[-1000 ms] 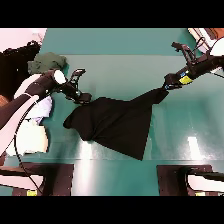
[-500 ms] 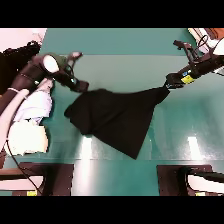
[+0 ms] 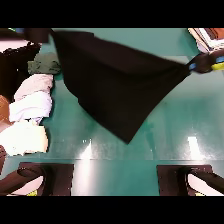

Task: Fold the shirts.

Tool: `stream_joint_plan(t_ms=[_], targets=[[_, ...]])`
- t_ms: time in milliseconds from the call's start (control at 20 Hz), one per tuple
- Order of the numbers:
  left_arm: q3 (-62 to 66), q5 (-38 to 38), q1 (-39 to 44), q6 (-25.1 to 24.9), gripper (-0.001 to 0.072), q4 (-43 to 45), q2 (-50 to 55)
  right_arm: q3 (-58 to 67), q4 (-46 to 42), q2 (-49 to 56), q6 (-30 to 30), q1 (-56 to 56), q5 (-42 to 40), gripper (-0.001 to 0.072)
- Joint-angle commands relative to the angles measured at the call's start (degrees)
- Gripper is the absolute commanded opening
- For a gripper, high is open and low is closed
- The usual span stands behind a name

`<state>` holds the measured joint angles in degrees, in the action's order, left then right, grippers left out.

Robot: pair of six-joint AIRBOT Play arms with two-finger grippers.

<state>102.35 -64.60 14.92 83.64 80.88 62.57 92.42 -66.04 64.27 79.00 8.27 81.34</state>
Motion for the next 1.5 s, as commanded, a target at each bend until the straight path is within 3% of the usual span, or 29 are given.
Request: stream_joint_plan(t_ms=[0, 350, 600, 950, 1200, 1350, 1400, 1450], targets=[[6.8, 0.1, 0.0, 0.9, 0.0024, 1.2, -7.8, 8.2, -0.1, -5.7, -0.7, -1.7, -4.2, 0.0013], [14.3, 0.1, 0.0, 3.6, 0.0024, 0.8, -14.9, 28.1, 0.0, -7.0, -0.6, -7.0, -2.4, 0.0013], [12.2, -1.1, 0.0, 3.4, 0.0024, -1.7, -12.8, 24.4, -0.1, -6.7, 1.6, -11.4, -0.7, 0.0012], [-8.6, -1.2, 0.0, 1.4, 0.0025, 1.7, 7.2, 19.8, -5.4, 14.1, 4.4, -10.1, 14.5, 0.0012], [-11.3, 7.9, 0.0, 1.6, 0.0026, 1.6, 27.1, 19.8, -9.6, 31.1, 3.8, -5.6, 7.4, 0.0012], [-11.3, 12.0, 0.0, 2.0, 0.0028, 1.7, 32.3, 19.9, -9.5, 36.5, 3.8, -3.7, 1.1, 0.0013], [-11.3, 12.3, 0.0, 2.0, 0.0134, 1.7, 32.8, 19.9, -9.3, 37.7, 3.9, -3.3, -0.2, 0.0013], [-11.3, 12.3, 0.0, 2.0, 0.0372, 1.7, 33.0, 19.9, -8.5, 38.5, 3.9, -3.0, -0.8, 0.0013]])
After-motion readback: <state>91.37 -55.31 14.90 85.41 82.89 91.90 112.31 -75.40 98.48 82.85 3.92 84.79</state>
